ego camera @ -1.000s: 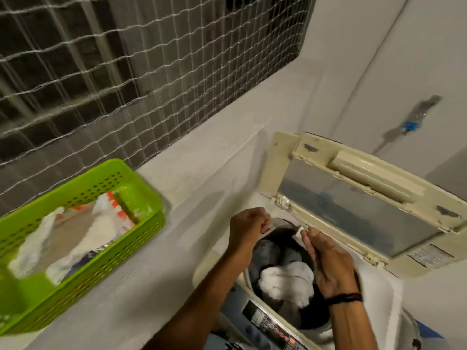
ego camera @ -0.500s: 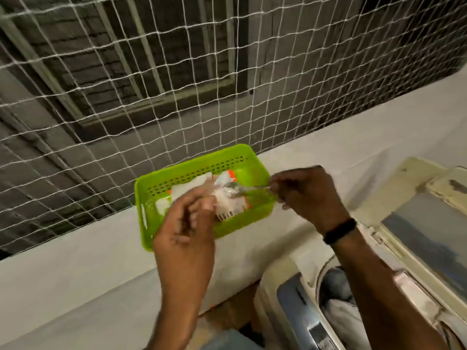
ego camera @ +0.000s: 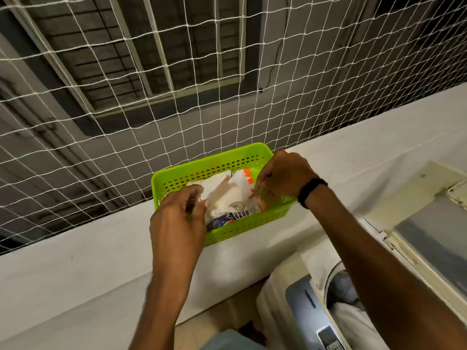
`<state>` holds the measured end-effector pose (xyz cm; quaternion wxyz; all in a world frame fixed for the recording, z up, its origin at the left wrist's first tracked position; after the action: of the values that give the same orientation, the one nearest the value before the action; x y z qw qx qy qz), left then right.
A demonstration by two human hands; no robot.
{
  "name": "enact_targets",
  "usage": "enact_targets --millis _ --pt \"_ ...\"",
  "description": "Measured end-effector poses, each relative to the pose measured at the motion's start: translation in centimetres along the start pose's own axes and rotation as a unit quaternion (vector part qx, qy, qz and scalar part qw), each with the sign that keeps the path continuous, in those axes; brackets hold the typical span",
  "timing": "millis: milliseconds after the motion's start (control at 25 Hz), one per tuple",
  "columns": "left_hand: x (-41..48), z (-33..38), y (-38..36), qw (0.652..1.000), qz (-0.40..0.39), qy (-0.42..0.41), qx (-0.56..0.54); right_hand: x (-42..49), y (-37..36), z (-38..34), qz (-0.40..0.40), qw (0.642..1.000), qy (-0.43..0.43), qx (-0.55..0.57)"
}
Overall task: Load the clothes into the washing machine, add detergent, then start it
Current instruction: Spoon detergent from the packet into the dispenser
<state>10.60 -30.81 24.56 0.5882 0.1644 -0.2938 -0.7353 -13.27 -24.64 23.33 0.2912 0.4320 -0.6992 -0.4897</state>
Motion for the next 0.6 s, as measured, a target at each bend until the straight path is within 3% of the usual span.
enact_targets --millis 360,520,600 --pt "0.7 -0.1 -0.1 1.000 0.010 -0.016 0.005 0.3 -4.2 0.5 -0.082 0.971 -0.084 0.209" --pt "0.8 0.0 -0.2 1.000 0.014 -0.017 0.003 0.0 -1.7 1.7 0.002 0.991 -0.083 0.103" --pt "0.9 -0.1 -0.4 1.000 0.011 -0.013 0.002 -0.2 -1.1 1.7 0.017 0.992 -0.076 0.103"
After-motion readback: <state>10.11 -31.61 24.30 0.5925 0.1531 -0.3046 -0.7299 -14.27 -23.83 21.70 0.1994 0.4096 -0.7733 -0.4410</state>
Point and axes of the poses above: each hand's wrist, its own x-axis towards the middle knuckle, its own y-axis out of the back of the hand, z = x × y, the point moved 7 cm from there along x, towards the middle knuckle, and after that the axes turned 12 degrees about y, right-handed, at the moved point
